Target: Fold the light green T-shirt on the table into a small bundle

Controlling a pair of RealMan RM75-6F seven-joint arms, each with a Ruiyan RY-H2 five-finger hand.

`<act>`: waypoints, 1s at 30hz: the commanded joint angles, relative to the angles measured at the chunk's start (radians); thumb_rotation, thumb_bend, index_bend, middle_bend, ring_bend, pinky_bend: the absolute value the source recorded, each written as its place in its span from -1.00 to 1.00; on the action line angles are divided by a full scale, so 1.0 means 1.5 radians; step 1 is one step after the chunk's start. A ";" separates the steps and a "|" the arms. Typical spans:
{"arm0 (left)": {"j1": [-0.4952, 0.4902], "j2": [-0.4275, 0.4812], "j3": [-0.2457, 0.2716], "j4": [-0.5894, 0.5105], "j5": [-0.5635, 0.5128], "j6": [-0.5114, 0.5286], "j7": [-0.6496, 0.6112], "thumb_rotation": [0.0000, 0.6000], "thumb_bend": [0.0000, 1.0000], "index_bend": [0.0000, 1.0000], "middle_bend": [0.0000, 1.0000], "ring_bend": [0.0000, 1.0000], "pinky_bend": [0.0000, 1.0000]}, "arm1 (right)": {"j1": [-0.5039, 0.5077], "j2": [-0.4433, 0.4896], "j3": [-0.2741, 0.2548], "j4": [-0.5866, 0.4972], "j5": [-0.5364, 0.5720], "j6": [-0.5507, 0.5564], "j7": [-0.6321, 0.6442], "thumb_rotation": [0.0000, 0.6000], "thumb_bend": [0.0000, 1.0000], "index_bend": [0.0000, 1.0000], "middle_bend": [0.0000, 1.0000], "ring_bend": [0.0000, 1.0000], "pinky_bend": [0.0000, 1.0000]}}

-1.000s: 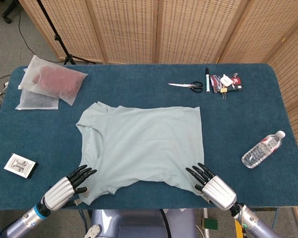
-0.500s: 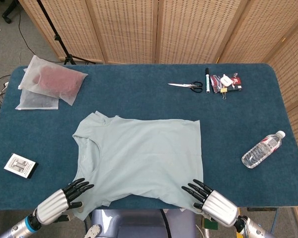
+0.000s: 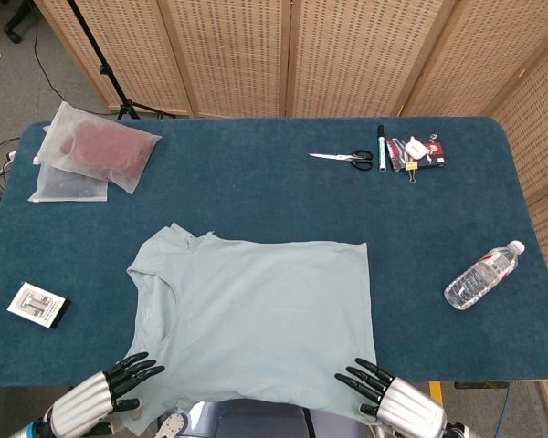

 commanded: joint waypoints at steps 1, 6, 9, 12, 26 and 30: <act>0.005 0.002 0.005 0.003 0.006 0.005 0.001 1.00 0.07 0.49 -1.00 -1.00 -1.00 | -0.005 0.003 -0.006 0.002 -0.006 0.004 0.005 1.00 -0.01 0.30 -0.94 -1.00 -0.95; 0.013 0.006 0.011 0.009 0.016 0.013 0.002 1.00 0.08 0.49 -1.00 -1.00 -1.00 | -0.014 0.005 -0.017 0.008 -0.016 0.013 0.012 1.00 -0.01 0.30 -0.94 -1.00 -0.95; 0.017 0.008 0.013 0.011 0.020 0.015 0.004 1.00 0.07 0.49 -1.00 -1.00 -1.00 | -0.020 0.004 -0.020 0.014 -0.020 0.018 0.014 1.00 -0.01 0.30 -0.94 -1.00 -0.95; 0.019 0.008 0.011 0.011 0.019 0.014 0.003 1.00 0.07 0.49 -1.00 -1.00 -1.00 | -0.021 0.002 -0.018 0.018 -0.018 0.016 0.018 1.00 -0.01 0.30 -0.94 -1.00 -0.95; -0.007 0.022 -0.046 -0.064 -0.058 -0.049 -0.050 1.00 0.07 0.51 -1.00 -1.00 -1.00 | 0.000 0.009 0.036 -0.001 0.062 0.001 0.104 1.00 0.01 0.30 -0.94 -1.00 -0.95; -0.028 0.046 -0.071 -0.136 -0.090 -0.087 -0.050 1.00 0.07 0.51 -1.00 -1.00 -1.00 | 0.017 0.023 0.068 -0.026 0.105 -0.009 0.140 1.00 0.01 0.30 -0.94 -1.00 -0.95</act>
